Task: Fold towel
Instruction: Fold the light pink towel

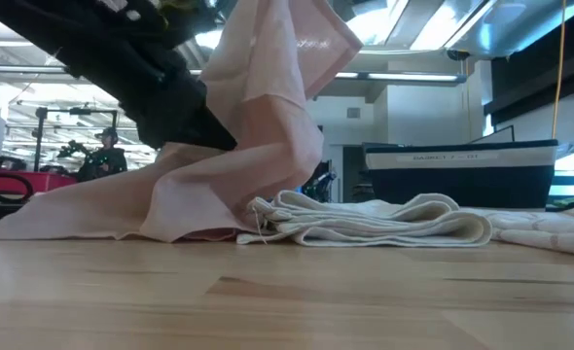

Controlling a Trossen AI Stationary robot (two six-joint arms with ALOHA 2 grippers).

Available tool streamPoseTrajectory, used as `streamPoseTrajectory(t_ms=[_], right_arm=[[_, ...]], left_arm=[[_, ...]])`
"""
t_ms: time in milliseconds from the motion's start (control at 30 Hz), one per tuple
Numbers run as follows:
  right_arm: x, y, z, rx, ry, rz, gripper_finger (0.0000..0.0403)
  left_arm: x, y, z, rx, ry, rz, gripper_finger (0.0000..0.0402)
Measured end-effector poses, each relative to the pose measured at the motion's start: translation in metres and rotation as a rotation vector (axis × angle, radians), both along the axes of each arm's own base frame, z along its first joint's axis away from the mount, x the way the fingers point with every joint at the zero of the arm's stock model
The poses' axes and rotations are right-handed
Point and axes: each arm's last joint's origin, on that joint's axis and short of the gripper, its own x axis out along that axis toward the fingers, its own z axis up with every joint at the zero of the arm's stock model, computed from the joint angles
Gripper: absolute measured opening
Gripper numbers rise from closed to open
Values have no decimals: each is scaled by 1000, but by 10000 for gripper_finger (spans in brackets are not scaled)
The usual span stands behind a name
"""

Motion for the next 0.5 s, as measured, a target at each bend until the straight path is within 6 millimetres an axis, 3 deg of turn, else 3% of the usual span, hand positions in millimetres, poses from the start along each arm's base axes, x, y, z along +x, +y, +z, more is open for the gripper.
streamPoseTrajectory(t_ms=[400, 500], right_arm=[[0, 0, 0, 0, 1, -1, 11], [0, 0, 0, 0, 0, 0, 11]], left_arm=[[5, 10, -1, -113, -25, 31, 137], [7, 17, -2, -98, -5, 50, 110]])
